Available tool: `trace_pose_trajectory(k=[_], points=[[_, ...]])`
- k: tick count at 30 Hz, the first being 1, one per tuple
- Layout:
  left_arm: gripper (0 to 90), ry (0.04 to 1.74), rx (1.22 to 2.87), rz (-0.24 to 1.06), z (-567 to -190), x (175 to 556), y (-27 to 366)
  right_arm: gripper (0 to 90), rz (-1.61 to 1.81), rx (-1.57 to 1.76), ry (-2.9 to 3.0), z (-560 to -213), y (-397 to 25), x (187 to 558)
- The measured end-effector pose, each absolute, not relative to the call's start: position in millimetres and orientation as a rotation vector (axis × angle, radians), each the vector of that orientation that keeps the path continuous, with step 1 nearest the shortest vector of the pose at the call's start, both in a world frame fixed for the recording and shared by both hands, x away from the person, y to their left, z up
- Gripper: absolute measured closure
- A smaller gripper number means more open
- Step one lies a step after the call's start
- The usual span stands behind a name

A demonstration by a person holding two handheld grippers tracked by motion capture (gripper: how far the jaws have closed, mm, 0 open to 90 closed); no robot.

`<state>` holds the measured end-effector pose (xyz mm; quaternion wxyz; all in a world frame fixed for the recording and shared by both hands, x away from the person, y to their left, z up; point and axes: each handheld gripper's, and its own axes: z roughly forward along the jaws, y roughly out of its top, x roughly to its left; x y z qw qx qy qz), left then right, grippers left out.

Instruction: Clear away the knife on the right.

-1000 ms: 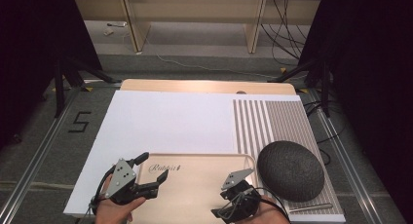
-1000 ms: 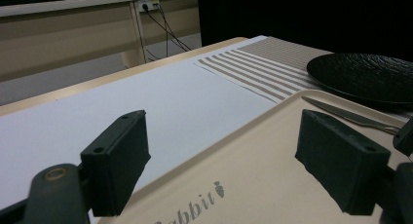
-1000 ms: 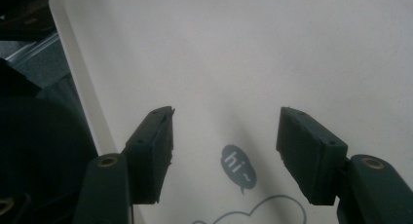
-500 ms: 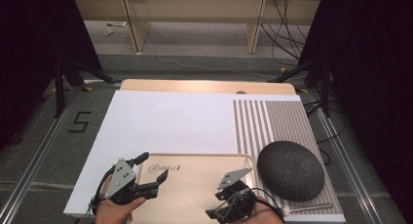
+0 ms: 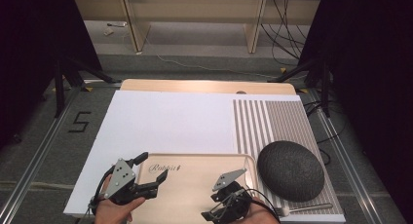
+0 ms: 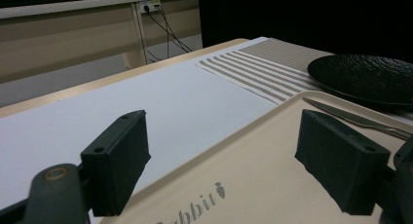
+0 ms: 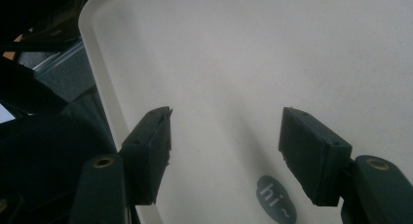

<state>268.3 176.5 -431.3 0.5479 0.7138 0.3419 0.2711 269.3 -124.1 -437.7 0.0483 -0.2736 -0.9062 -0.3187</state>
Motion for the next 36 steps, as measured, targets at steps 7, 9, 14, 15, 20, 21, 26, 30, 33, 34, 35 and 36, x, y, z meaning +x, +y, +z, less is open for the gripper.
trace_pose_trajectory(k=[7,9,14,15,20,21,26,30,33,34,35,36], points=[[18.8,0.81,1.69,0.643,-431,269,177,37.1,-0.958,-0.812,-2.761,-439,-121,268],[18.8,0.811,1.69,0.643,-431,269,177,37.0,-0.952,-0.804,-2.766,-439,-121,268],[18.8,0.811,1.69,0.643,-431,269,177,37.0,-0.946,-0.793,-2.762,-439,-120,267],[18.8,0.811,1.69,0.643,-431,269,177,37.0,-0.944,-0.79,-2.764,-439,-119,266],[18.7,0.812,1.689,0.644,-431,269,177,37.1,-0.933,-0.771,-2.76,-438,-118,264],[18.8,0.812,1.689,0.644,-431,269,177,37.1,-0.935,-0.765,-2.763,-438,-118,263],[18.7,0.816,1.686,0.645,-431,268,178,37.2,-0.931,-0.756,-2.768,-437,-118,262],[18.7,0.818,1.686,0.646,-431,268,179,37.2,-0.919,-0.762,-2.774,-435,-121,259],[18.7,0.821,1.684,0.647,-431,267,179,37.2,-0.915,-0.761,-2.777,-433,-125,256],[18.7,0.822,1.683,0.647,-431,267,179,37.2,-0.917,-0.764,-2.775,-433,-126,256],[18.7,0.821,1.683,0.648,-431,267,179,37.3,-0.92,-0.766,-2.776,-433,-128,255],[18.7,0.822,1.683,0.65,-431,267,180,37.3,-0.92,-0.778,-2.774,-432,-129,255]])
